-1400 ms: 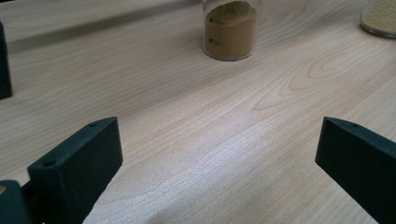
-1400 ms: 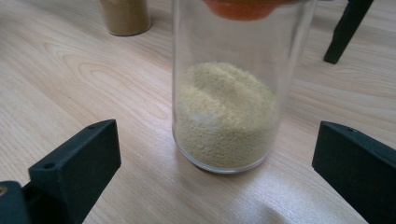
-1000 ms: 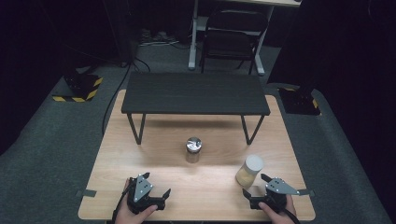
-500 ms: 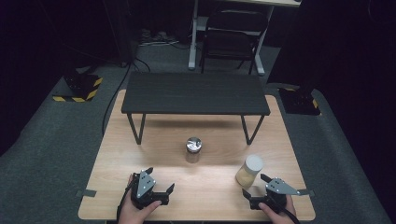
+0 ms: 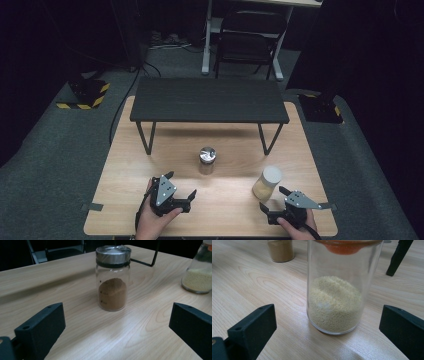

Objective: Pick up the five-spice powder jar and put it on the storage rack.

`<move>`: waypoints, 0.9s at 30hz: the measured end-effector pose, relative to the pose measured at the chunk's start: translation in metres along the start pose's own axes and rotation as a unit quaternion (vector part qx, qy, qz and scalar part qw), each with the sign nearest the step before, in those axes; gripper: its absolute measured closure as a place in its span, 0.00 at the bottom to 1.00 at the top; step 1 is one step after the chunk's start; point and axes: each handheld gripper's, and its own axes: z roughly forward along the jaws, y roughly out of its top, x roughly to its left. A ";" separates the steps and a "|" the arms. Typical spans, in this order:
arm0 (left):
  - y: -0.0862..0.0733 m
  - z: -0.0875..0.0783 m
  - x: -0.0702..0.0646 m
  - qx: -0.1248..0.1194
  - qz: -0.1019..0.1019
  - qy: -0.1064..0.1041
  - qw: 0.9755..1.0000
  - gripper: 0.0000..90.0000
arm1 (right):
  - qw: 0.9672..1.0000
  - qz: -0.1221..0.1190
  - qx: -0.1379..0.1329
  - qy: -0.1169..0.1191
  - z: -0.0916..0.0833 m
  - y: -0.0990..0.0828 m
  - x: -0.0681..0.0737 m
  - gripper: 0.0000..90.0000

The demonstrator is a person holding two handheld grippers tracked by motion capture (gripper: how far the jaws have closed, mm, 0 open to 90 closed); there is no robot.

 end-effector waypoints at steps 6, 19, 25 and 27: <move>0.005 0.019 -0.002 -0.007 -0.002 -0.007 1.000 0.01 | 1.000 0.001 -0.001 0.000 0.000 -0.001 0.000 0.01; 0.017 0.062 0.001 -0.014 -0.012 -0.005 1.000 0.02 | 1.000 0.001 -0.002 0.004 0.000 -0.001 -0.002 0.01; 0.018 0.080 0.001 -0.015 -0.025 -0.002 1.000 0.05 | 1.000 0.001 -0.004 0.005 0.000 -0.001 -0.002 0.01; 0.018 0.087 0.000 -0.014 -0.028 0.002 1.000 0.05 | 1.000 0.001 -0.004 0.005 0.000 -0.001 -0.002 0.01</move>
